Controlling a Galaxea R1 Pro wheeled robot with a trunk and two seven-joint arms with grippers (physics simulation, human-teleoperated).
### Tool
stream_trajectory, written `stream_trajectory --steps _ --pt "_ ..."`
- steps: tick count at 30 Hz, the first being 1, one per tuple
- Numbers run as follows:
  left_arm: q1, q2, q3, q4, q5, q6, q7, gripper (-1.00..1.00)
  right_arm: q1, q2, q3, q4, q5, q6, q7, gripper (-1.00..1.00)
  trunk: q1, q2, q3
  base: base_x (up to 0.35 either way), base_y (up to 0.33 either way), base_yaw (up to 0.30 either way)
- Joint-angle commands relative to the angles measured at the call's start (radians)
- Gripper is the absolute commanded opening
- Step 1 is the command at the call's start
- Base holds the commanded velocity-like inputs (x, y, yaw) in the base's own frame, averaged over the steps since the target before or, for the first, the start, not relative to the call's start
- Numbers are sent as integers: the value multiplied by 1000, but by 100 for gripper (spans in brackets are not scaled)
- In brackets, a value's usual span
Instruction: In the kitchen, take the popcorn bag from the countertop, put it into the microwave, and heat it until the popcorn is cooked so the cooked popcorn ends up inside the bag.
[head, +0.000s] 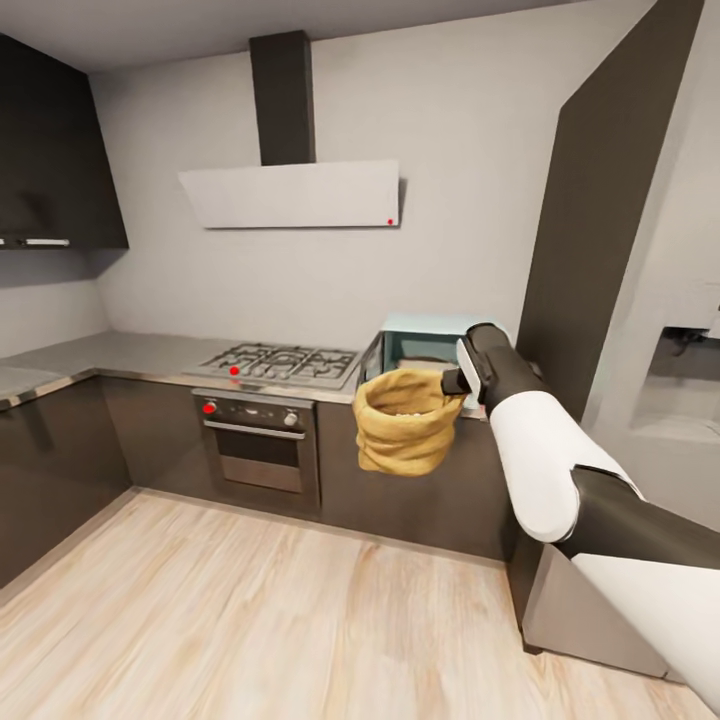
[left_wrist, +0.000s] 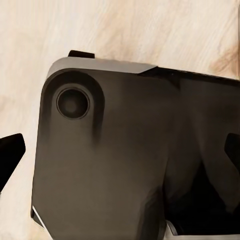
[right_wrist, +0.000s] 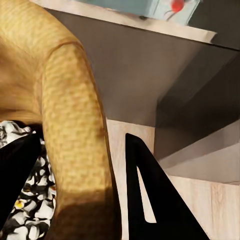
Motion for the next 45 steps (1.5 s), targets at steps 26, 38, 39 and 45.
stream_trajectory --steps 26,38,39,45 --pt "0 -2 1 -3 3 -7 0 100 -1 -88 5 -15 3 1 -12 -100 1 -1 -1 154 0 -43" --pt "0 0 1 -2 3 -1 -10 100 -1 -83 -4 -15 3 1 -11 -100 1 -1 -1 264 0 -2" --pt "1 0 1 -2 3 -1 -10 100 -1 -84 -3 -15 3 1 -12 -100 1 -1 -1 322 0 0" --pt "1 0 1 -2 3 -1 -10 100 -1 -83 -1 -10 2 1 -12 -100 1 -1 -1 322 0 0"
